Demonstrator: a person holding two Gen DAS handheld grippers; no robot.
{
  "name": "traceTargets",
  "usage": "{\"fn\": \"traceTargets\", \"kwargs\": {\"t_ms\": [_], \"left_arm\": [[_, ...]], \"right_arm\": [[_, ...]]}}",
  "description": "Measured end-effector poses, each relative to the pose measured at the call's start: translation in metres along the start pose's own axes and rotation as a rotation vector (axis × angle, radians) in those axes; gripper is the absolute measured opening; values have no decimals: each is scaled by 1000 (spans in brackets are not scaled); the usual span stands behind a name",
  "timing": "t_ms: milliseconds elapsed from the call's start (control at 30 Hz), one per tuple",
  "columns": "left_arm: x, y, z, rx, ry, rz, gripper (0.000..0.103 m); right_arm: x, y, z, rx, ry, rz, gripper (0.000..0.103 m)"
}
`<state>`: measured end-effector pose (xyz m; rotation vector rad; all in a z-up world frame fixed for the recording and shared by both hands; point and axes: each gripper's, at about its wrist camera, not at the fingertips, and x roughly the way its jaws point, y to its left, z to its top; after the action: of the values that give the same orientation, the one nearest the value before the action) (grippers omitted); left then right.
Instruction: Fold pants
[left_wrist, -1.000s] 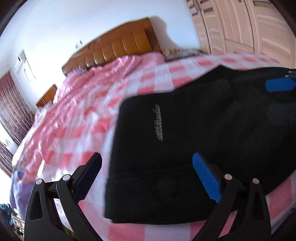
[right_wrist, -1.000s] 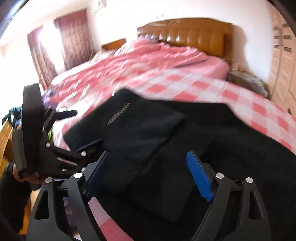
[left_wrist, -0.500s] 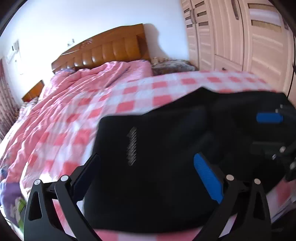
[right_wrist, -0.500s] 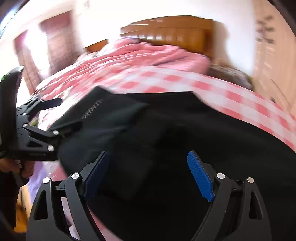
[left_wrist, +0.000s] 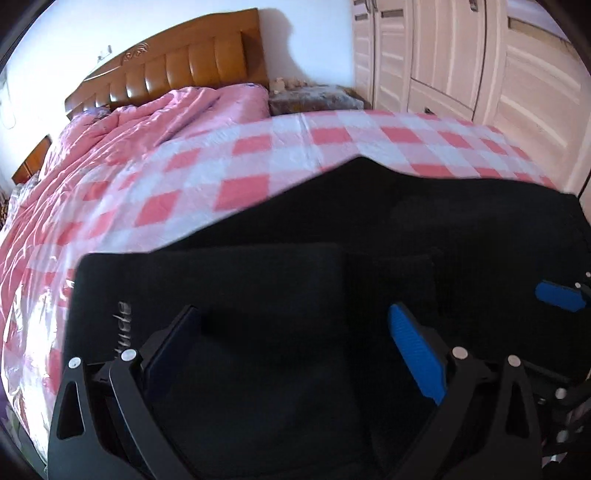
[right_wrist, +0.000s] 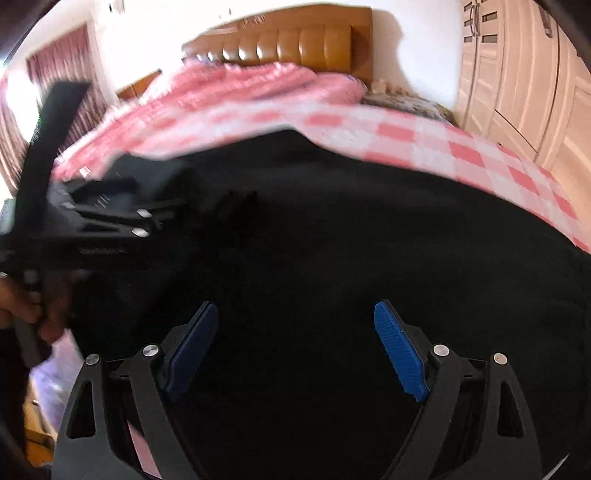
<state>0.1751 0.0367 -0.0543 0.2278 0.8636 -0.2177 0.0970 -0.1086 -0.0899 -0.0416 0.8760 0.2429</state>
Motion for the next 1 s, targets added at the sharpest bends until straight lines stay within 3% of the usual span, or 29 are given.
{"fn": "traceTargets", "kwargs": {"t_ms": [133,267,367,500,667,733,867,1000], "left_arm": [[-3,-5,1,12,-14,30,101],[-38,-27,-3,19,-122,18,99],[-48,-49,-9,56,-166,49,100],[-32,-71,-19,111,-126,71,100],[-26,-89,-30,145,-106,93,100],[-33,-97,-30,152,-105,51,100],[-38,-119,-29,215,-120,47,100],[-29,-130,-30,239,-102,43,100]], "right_arm": [[-14,-4,-7,0,-12,-15,84],[-62,-36,-21,80,-103,-60,89],[-101,-84,-49,246,-162,-116,91],[-132,-137,-98,495,-157,-98,91],[-125,-157,-126,577,-94,-73,91],[-118,-153,-125,580,-79,-25,91],[-105,-145,-119,580,-44,52,91],[-101,-138,-115,553,-16,61,92]]}}
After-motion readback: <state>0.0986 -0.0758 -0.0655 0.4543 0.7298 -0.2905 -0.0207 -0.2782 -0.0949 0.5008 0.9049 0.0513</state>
